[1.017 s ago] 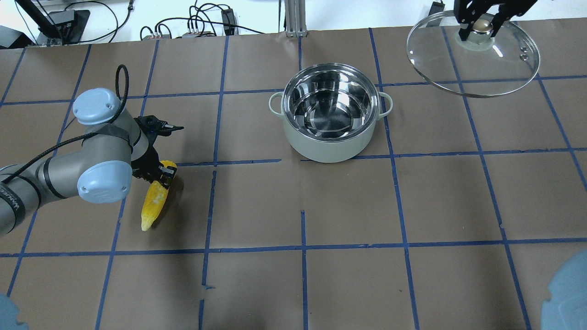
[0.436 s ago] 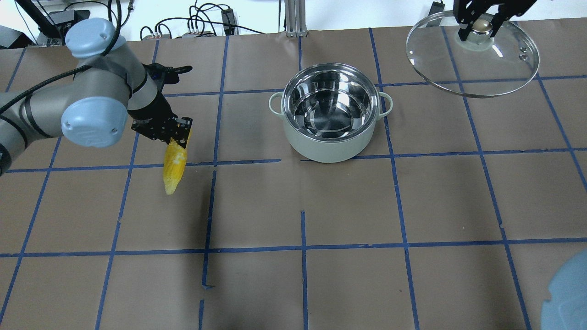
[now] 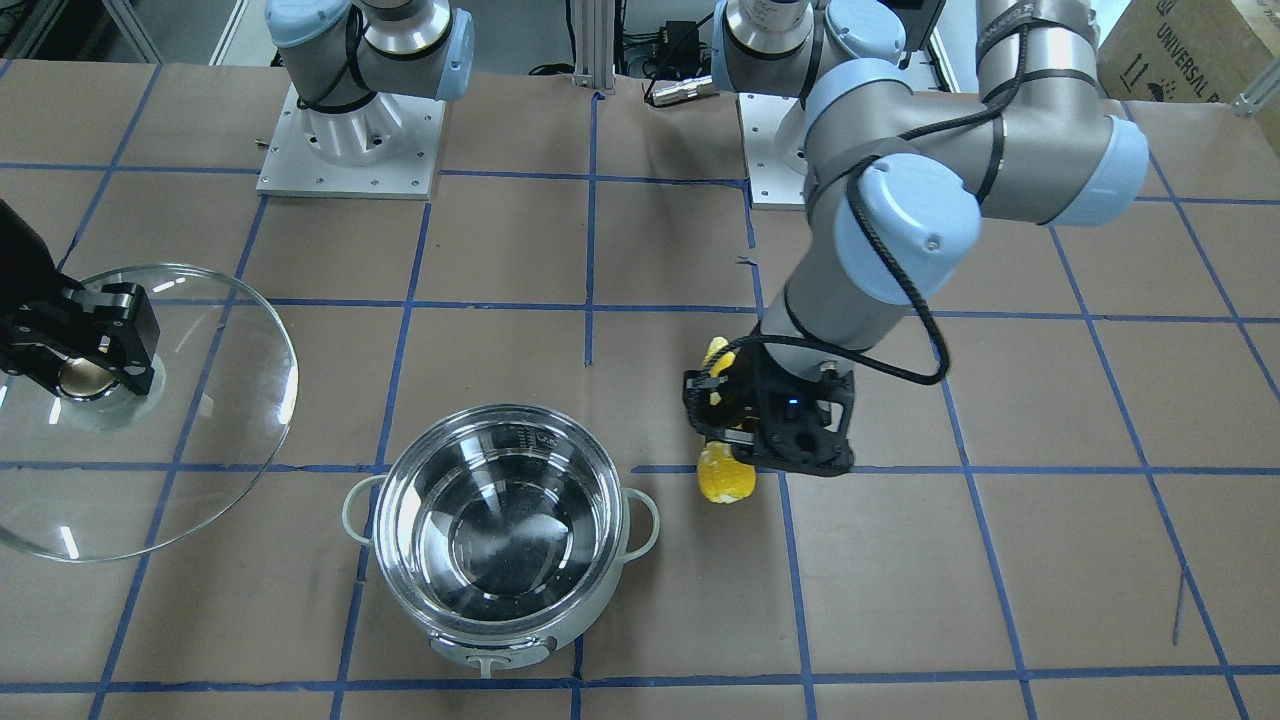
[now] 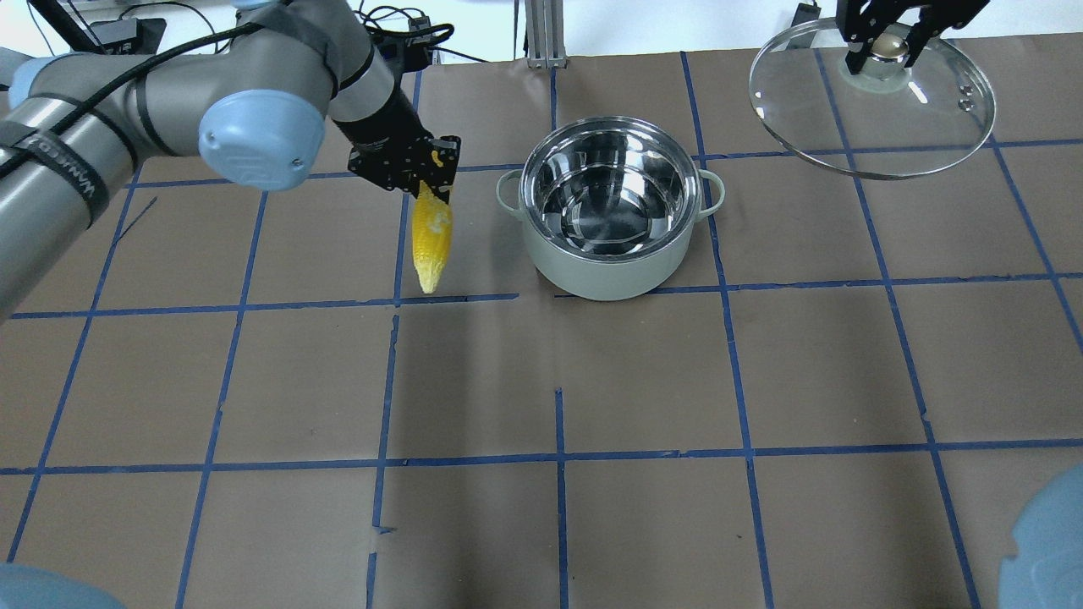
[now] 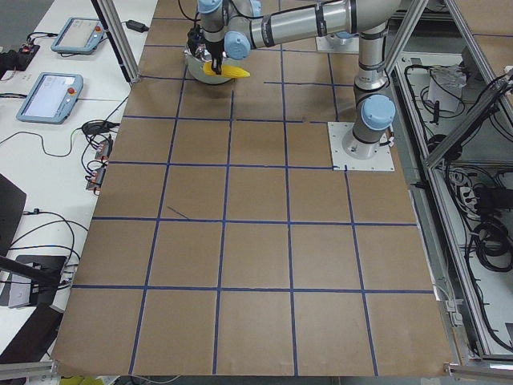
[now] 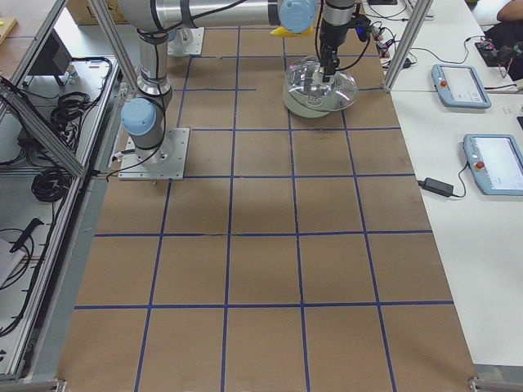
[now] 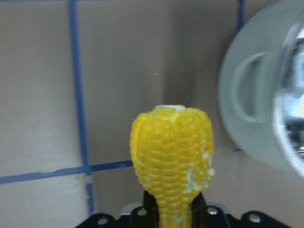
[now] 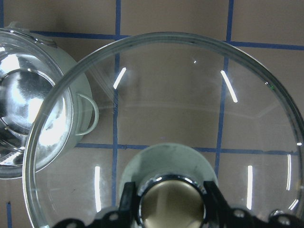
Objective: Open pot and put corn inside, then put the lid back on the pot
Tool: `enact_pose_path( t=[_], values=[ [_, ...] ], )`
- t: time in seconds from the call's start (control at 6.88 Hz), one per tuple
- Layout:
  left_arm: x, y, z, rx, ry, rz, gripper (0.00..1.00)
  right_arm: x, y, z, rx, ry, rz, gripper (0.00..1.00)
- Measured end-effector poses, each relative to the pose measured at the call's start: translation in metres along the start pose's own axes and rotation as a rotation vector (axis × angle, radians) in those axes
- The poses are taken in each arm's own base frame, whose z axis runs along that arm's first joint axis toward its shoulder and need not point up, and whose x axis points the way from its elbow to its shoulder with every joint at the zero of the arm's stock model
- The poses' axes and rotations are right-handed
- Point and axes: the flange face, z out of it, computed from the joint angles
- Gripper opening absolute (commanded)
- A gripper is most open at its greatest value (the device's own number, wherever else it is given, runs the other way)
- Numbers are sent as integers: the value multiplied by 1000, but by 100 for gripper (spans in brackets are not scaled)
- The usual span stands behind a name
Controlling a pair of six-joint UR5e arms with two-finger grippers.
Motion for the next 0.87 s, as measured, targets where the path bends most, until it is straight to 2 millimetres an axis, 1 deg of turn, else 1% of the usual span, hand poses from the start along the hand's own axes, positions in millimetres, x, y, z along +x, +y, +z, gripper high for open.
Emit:
enact_pose_path(
  t=[0.15, 0.29, 0.44, 0.58, 0.73, 0.87],
  values=[
    [50, -14, -1, 16, -35, 54, 27, 0, 0, 0, 0, 0, 0, 7],
    [91, -31, 9, 25, -66, 84, 27, 0, -1, 1, -1, 0, 0, 7],
    [121, -48, 24, 25, -86, 89, 27, 0, -1, 1, -2, 1, -1, 7],
    [138, -61, 36, 26, -97, 95, 27, 0, -2, 1, -1, 1, -1, 7],
    [146, -69, 45, 27, -98, 99, 31, 0, -2, 1, 0, 0, -1, 7],
    [150, -75, 52, 26, -96, 99, 55, 0, -1, 0, 4, -4, -1, 7]
  ],
)
